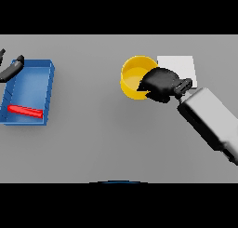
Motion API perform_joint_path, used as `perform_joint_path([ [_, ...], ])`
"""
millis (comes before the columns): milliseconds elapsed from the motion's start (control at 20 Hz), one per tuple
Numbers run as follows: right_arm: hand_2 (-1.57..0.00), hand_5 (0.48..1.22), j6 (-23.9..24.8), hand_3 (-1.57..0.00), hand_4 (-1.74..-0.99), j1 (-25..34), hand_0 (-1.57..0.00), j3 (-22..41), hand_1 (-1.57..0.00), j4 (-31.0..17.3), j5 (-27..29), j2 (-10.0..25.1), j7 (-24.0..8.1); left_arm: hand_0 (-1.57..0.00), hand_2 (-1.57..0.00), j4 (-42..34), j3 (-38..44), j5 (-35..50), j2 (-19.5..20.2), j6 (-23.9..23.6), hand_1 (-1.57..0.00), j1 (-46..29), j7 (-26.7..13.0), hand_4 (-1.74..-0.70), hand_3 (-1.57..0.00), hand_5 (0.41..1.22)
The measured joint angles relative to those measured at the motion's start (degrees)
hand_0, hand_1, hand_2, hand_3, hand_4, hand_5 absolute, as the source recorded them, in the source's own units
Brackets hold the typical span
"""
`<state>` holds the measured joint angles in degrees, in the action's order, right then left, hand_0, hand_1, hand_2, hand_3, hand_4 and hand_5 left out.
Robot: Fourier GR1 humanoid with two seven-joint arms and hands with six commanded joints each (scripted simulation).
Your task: Pick up the red beaker and tilt it to pour out 1 green nut into yellow bowl. Pick up the yellow bowl and place it on the metallic measuring scale.
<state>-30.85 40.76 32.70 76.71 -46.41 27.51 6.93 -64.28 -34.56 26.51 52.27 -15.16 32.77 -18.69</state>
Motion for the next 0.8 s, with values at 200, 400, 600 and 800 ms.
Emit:
perform_joint_path([
  [200, -1.54, 1.221, 2.47, -1.15, -1.741, 1.07, -1.57, -2.28, -1.57, -2.23, -0.32, 2.03, 0.18, 0.0, 0.0, 0.41, 0.19, 0.03, -0.05, 0.1, 0.0, 0.31, -0.07, -0.73, 0.0, 0.715],
  [400, -1.54, 1.221, 5.85, -1.15, -1.741, 1.7, -1.57, -4.46, -1.57, -7.58, -0.8, 2.7, -0.8, 0.0, 0.0, -0.81, -0.01, 0.17, 0.42, -0.3, 0.0, 0.63, -2.34, -0.73, 0.0, 0.724],
  [600, -1.55, 1.221, 10.15, -1.15, -1.741, 2.64, -1.57, -5.44, -1.57, -14.14, -1.71, 3.8, 2.27, 0.0, 0.0, -0.7, 0.19, 0.51, 0.28, -0.46, 0.0, -0.19, -2.07, -0.74, 0.0, 0.738],
  [800, -1.5, 1.221, 12.75, -1.17, -1.741, 3.57, -1.57, -7.03, -1.57, -21.11, -2.63, 3.29, 2.17, 0.0, 0.0, -1.76, -0.09, 0.17, 1.4, -0.42, 0.0, -0.4, -3.07, -0.72, 0.0, 0.725],
])
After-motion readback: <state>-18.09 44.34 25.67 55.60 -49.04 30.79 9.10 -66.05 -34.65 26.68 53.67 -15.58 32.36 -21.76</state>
